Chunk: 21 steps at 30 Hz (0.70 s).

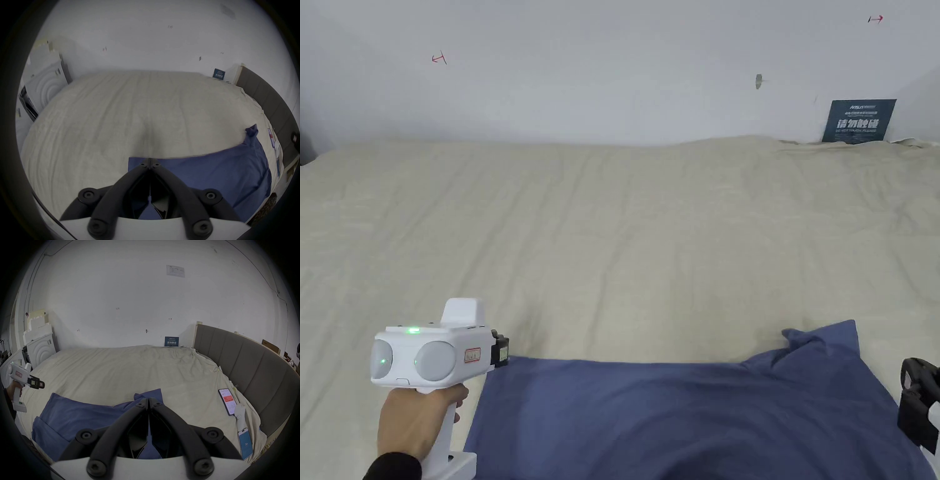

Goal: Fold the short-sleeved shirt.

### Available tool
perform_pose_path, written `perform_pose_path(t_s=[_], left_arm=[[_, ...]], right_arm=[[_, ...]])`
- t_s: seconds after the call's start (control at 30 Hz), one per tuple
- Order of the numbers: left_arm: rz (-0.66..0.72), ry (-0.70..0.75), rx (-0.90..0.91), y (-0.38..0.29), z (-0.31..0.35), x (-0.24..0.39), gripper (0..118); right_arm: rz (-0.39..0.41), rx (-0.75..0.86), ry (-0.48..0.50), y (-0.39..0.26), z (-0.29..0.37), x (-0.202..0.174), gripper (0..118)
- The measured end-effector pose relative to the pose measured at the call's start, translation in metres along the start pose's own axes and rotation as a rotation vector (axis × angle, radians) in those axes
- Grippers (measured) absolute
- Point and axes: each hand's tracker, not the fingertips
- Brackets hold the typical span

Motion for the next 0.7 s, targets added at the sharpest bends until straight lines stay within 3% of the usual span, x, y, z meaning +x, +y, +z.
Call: perform_pose_path(t_s=[0.07, 0.1, 0.2, 0.33, 0.37, 0.47, 0.53, 0.57, 0.63, 0.7], left_arm=[[0.018, 0.021, -0.070, 0.007, -0.023, -0.008, 75], [0.025, 0.030, -0.095, 0.008, -0.033, -0.010, 85], [0.030, 0.050, -0.134, 0.007, -0.057, -0.015, 94], [0.033, 0.070, -0.182, 0.005, -0.086, -0.021, 93], [0.032, 0.078, -0.192, 0.004, -0.092, -0.021, 90], [0.043, 0.059, -0.235, -0.002, -0.101, -0.019, 61], [0.005, 0.082, -0.209, -0.003, -0.096, -0.013, 55], [-0.006, 0.079, -0.210, -0.002, -0.095, -0.011, 46], [-0.070, 0.075, -0.177, -0.002, -0.090, -0.004, 6], [-0.086, 0.066, -0.177, -0.002, -0.088, 0.001, 0]], right_arm=[[-0.004, -0.013, 0.000, -0.002, -0.009, -0.002, 0], [-0.004, -0.019, -0.001, -0.003, -0.013, -0.002, 0], [-0.011, -0.035, -0.003, -0.004, -0.025, -0.006, 0], [-0.026, -0.053, -0.007, -0.008, -0.036, -0.009, 0], [-0.030, -0.058, -0.009, -0.009, -0.038, -0.010, 0], [-0.043, -0.070, -0.008, -0.011, -0.043, -0.007, 0], [-0.043, -0.081, -0.012, -0.012, -0.047, -0.004, 0], [-0.042, -0.085, -0.014, -0.012, -0.049, -0.003, 0], [-0.046, -0.095, -0.015, -0.012, -0.053, -0.001, 0], [-0.059, -0.104, -0.013, -0.011, -0.060, 0.005, 0]])
